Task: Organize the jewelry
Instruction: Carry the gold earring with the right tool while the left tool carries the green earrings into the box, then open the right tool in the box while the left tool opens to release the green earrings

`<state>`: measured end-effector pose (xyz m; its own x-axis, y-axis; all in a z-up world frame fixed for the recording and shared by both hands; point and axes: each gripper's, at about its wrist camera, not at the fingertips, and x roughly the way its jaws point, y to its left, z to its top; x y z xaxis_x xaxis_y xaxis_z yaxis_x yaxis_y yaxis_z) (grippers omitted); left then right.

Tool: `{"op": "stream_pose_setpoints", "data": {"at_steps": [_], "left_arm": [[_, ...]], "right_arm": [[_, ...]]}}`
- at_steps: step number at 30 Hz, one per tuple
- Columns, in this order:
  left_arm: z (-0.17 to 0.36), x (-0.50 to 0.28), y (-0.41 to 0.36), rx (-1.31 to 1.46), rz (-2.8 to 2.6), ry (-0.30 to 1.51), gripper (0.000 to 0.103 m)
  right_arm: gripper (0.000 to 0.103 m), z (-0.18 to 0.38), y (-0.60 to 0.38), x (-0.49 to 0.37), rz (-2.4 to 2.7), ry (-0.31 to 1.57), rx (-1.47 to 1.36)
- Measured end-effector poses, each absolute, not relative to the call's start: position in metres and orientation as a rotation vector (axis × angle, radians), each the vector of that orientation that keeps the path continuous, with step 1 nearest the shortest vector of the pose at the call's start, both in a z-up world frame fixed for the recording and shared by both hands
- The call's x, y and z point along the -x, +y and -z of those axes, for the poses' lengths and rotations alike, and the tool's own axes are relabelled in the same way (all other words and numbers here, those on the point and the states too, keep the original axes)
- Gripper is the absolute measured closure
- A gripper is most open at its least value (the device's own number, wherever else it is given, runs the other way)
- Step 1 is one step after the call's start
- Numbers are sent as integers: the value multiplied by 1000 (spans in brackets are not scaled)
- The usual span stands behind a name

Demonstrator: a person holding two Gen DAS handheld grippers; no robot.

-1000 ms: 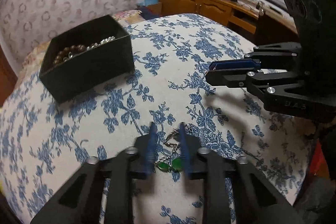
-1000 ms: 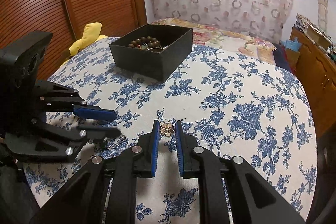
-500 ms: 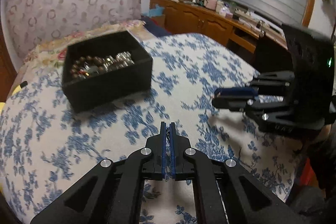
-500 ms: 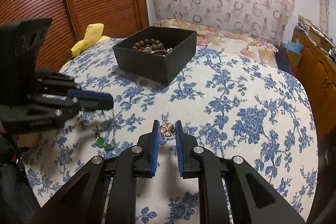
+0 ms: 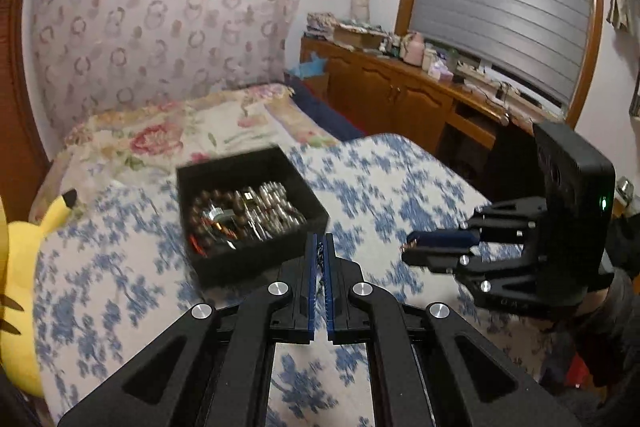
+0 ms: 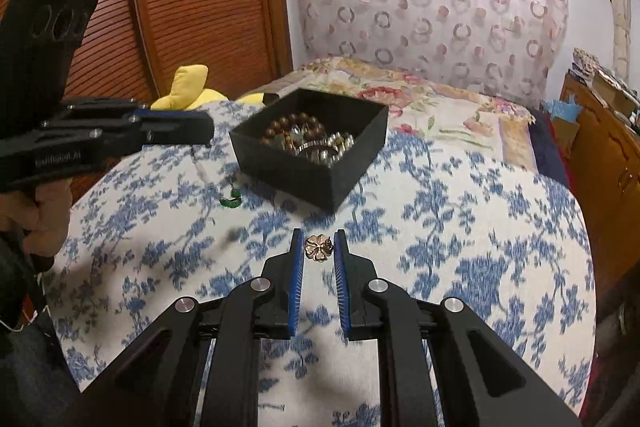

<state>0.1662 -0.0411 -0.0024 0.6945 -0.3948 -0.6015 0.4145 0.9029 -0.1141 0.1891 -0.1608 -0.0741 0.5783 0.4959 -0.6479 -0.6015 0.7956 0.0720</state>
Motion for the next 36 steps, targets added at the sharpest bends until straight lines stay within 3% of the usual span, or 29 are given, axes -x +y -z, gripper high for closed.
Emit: {"op": "stream_pose_setpoints", "data": {"at_steps": [13,28,30,32,36], "left_arm": [[-37,-212,-21,-13,396,581,101],[12,-248,1,23,311,684,100],[14,-247,3,26,302,688,91],[16,-246,4,27,294,690,74],[21,-242,8,7,258,689,60]], "right_arm": [[86,43,-132,-234,-685,625,173],[86,59,-97,-287,-689,658,190],[86,62,-94,-297,-676,669,193],[86,66,-92,-307,-665,680,189],[84,70,-90,-319,-635,687,178]]}}
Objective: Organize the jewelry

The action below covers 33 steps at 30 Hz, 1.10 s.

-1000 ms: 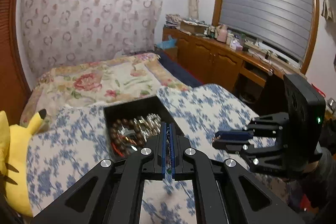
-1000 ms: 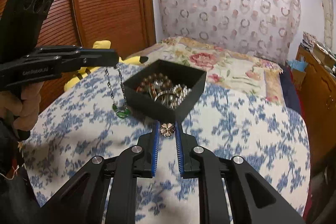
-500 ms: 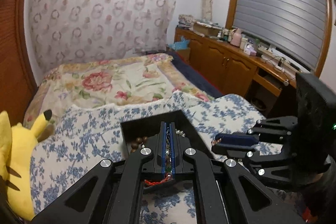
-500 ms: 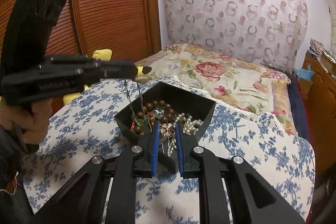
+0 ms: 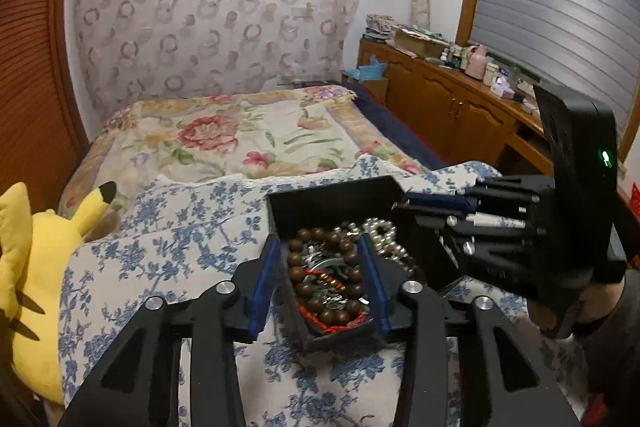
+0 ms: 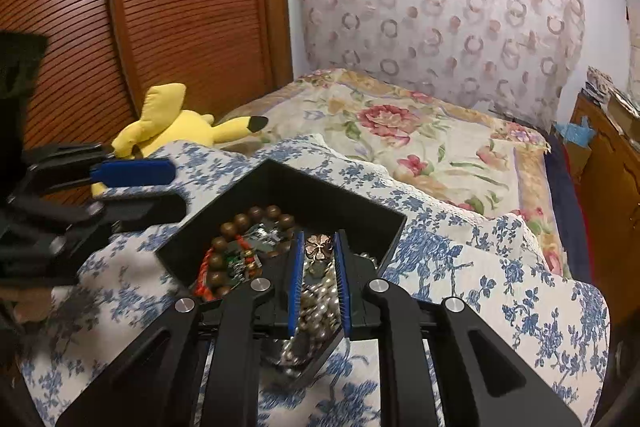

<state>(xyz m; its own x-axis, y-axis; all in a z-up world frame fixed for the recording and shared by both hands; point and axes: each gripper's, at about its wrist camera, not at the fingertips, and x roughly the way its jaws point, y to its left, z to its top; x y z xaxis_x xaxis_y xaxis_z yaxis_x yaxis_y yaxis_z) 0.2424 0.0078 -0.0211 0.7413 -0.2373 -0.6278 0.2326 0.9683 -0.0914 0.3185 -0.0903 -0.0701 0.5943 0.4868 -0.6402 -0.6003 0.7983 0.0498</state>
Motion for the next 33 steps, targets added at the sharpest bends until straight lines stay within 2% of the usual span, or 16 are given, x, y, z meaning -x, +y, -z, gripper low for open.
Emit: {"op": "stream_pose_setpoints", "data": {"at_steps": [1,4,5,9,11,14,15,19,22,24,33], "left_arm": [[21,-242,9,10,252,688,53],[23,-237,13,17,238,684,42],[24,-235,14,15,233,682,35],[25,-224,17,4,196,666,23],[24,-217,17,3,176,659,16],[24,-203,17,3,159,652,10],[23,-196,16,3,149,649,9],[22,-175,15,8,130,643,8],[19,-153,13,15,119,631,8],[16,-139,10,7,99,622,8],[5,-79,10,29,26,565,8]], "right_arm": [[75,71,-90,-320,-626,687,176],[53,72,-94,-322,-599,679,160],[53,71,-96,-320,-594,673,156],[52,69,-103,-311,-574,665,139],[47,68,-108,-301,-560,653,130],[39,63,-120,-276,-531,628,114],[36,62,-122,-272,-523,626,108],[13,55,-138,-237,-473,595,85],[6,50,-147,-211,-440,571,65],[2,45,-155,-189,-428,553,36],[2,30,-175,-119,-381,495,-25]]}}
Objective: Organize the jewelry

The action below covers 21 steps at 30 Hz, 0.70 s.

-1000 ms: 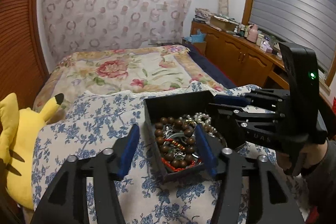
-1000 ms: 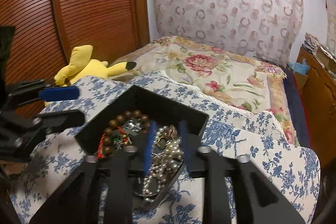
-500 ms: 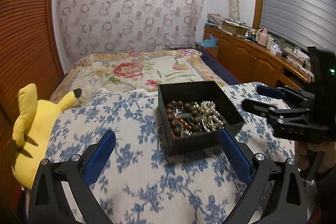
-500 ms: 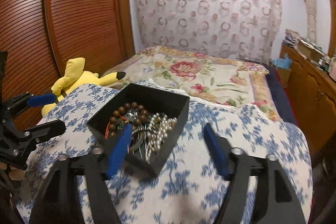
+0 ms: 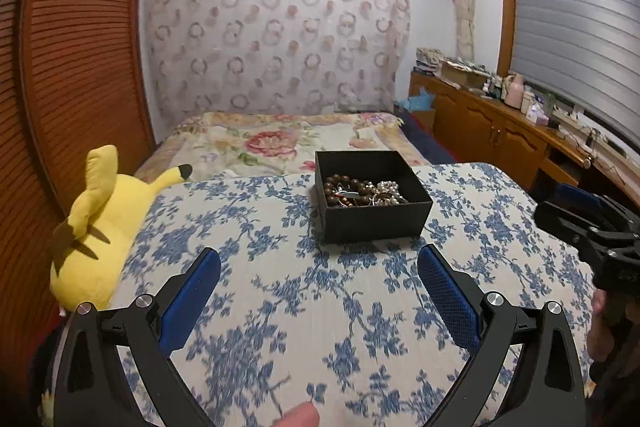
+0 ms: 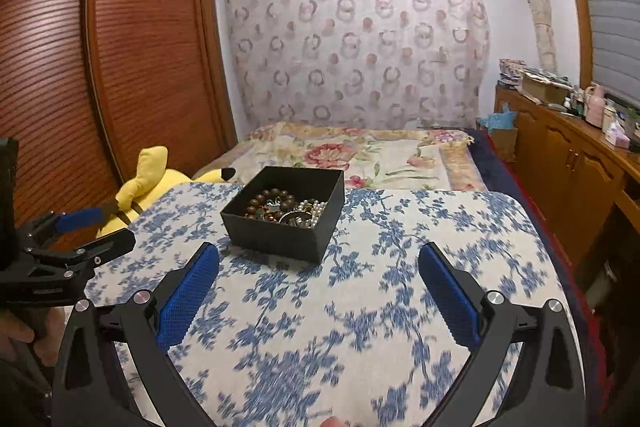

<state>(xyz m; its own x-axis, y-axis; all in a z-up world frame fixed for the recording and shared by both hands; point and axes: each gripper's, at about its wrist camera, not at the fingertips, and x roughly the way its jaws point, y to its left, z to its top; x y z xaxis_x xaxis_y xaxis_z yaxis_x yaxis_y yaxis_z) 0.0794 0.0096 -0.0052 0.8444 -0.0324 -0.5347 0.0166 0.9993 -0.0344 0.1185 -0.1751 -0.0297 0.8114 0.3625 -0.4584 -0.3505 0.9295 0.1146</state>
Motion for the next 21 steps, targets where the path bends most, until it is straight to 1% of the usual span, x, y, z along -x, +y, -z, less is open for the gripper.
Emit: {"op": "stream_pose_setpoints", "data": {"at_steps": [8,21], "left_arm": [[3,-62,11,27,3,557,8],[-2,-52,9,16,12,537,8]], "right_arm": [[2,21,-180,-95,-353,457,-27],[3,24,-179,-93,-327,455,-22]]}}
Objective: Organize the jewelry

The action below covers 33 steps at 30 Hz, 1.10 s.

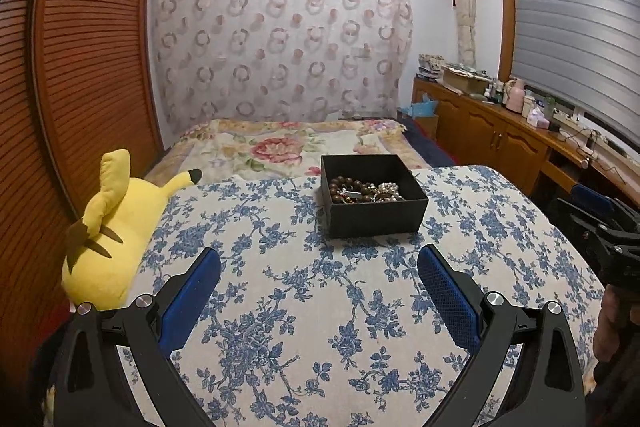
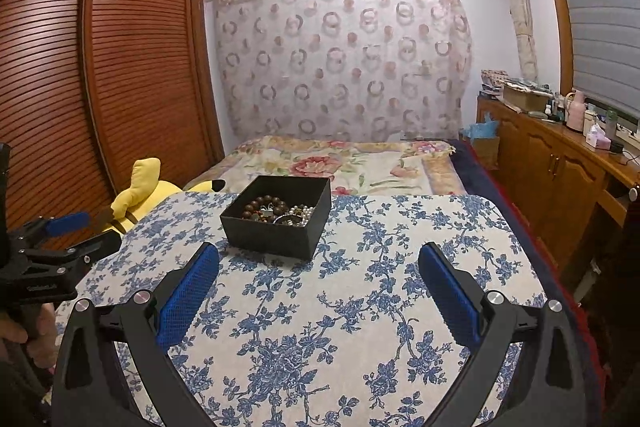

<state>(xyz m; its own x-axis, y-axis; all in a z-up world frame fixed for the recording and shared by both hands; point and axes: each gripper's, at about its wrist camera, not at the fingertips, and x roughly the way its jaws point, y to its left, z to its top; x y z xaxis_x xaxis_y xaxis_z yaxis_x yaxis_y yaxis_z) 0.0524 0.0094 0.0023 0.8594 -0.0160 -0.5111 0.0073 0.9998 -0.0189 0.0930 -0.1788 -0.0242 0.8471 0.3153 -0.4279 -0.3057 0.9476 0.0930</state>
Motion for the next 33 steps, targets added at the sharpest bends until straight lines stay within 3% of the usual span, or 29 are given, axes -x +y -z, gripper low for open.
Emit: {"op": "stream_pose_setpoints", "data": {"at_steps": [33], "left_arm": [[-9,-42,-1,12,16,505,8]], "right_arm": [[3,30,-181,-93,-312,460,-28]]}}
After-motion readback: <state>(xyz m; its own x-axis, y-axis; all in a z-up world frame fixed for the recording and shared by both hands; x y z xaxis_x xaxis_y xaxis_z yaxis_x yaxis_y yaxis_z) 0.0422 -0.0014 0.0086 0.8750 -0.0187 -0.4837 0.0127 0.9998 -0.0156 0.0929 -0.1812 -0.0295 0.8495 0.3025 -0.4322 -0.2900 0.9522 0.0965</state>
